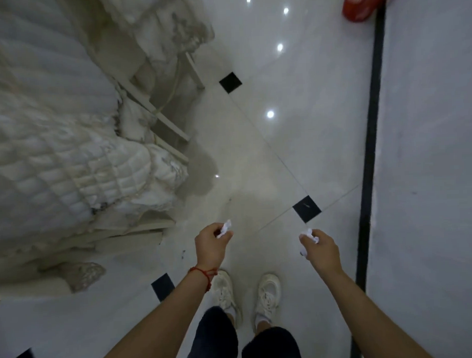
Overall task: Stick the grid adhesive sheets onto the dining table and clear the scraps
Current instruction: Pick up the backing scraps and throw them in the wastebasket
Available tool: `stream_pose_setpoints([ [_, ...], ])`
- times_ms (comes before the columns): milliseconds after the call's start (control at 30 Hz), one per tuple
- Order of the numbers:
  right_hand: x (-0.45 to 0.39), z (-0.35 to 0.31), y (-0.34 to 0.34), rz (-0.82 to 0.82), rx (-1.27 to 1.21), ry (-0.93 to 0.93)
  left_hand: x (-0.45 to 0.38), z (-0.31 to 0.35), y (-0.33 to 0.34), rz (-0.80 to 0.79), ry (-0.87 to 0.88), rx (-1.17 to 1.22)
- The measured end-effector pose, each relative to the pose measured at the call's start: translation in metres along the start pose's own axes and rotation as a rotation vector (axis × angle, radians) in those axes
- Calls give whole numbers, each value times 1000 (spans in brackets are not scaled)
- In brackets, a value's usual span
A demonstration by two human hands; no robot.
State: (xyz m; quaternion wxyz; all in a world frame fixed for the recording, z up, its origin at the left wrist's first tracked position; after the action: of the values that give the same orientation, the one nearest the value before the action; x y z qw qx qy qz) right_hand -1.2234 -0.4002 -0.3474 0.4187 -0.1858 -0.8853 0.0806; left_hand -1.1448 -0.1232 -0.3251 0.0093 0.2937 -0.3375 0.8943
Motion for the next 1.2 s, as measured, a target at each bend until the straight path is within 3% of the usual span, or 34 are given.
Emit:
stream_pose_setpoints([
  [200,51,-39,-44,77,-102,69,18,78,-34,-61,53,-4],
  [433,48,-91,-74,157,-219,155,-14,131,-69,-133,60,12],
  [667,-5,-180,-114,213,-307,170,-93,187,-90,-181,26,-9],
  [1000,-93,-262,-159,282,-282,230,-213,405,-54,-202,290,-84],
  [1200,-184,-351,-201,245,-272,176,-268,479,-29,-152,221,-79],
])
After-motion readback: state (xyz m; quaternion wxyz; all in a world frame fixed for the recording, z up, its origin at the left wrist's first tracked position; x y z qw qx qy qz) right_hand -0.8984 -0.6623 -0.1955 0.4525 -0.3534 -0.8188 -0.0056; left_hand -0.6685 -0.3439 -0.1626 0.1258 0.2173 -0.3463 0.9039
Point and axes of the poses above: each hand's wrist, its own x-axis away from the middle knuckle, its own y-axis out of the palm, z = x × y, the point moved 10 cm from there along -x, towards the middle knuckle, and after that the axes turned 11 degrees about -x, right-handed, at the moved point
